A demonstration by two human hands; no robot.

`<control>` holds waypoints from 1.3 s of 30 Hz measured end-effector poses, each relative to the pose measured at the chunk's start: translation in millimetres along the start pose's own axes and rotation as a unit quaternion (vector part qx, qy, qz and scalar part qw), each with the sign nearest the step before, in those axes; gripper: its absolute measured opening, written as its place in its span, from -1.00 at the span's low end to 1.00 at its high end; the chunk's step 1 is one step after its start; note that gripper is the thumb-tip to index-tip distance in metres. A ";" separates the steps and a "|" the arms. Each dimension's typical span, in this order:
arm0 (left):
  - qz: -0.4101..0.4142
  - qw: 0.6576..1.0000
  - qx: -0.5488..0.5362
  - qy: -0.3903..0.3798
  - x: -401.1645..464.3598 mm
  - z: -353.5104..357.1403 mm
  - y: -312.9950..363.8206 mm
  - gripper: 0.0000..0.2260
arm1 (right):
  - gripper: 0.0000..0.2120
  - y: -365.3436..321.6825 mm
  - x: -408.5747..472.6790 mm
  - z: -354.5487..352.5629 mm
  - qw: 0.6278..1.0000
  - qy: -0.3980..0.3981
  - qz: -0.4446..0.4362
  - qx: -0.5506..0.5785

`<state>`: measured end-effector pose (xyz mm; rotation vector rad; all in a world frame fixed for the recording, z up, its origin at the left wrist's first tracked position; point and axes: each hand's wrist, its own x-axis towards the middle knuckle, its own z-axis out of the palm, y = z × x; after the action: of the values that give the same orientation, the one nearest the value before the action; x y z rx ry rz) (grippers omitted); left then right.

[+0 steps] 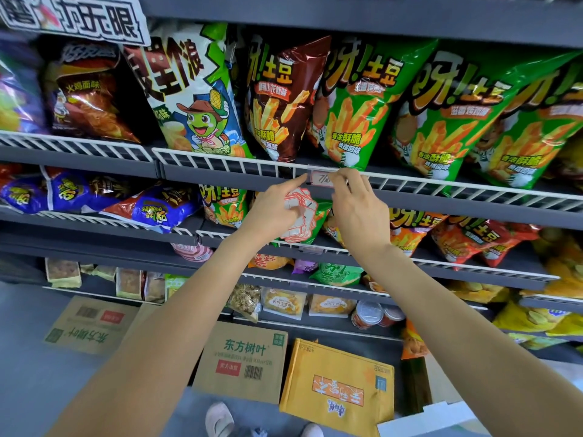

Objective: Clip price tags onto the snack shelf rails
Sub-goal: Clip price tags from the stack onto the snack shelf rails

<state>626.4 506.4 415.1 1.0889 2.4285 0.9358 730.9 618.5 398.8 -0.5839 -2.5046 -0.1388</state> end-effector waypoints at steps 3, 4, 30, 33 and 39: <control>-0.001 1.000 0.006 -0.002 -0.2 0.4 -0.2 -0.47 | -0.57 -2.1 1.9 0.9 1.000 -0.001 0.017 0.010; -0.002 1.000 0.006 -0.002 -0.2 0.5 -0.2 -0.47 | -0.60 -2.1 2.5 1.3 1.000 0.000 0.019 0.011; 0.041 0.996 0.073 0.038 -13.4 0.7 26.0 -0.43 | -0.47 14.5 -4.2 -4.7 0.999 -0.029 -0.027 -0.021; 0.020 0.995 0.092 0.024 -7.8 2.4 29.0 -0.41 | -0.46 14.9 -5.0 -5.7 0.999 -0.037 -0.020 -0.004; 0.010 0.998 0.065 0.004 -8.0 -0.2 33.1 -0.37 | -0.48 11.3 -2.6 -9.9 0.995 -0.096 0.011 0.028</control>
<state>649.5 516.6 437.9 1.1587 2.5190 0.7981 742.8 625.6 405.4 -0.6285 -2.6756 -0.0040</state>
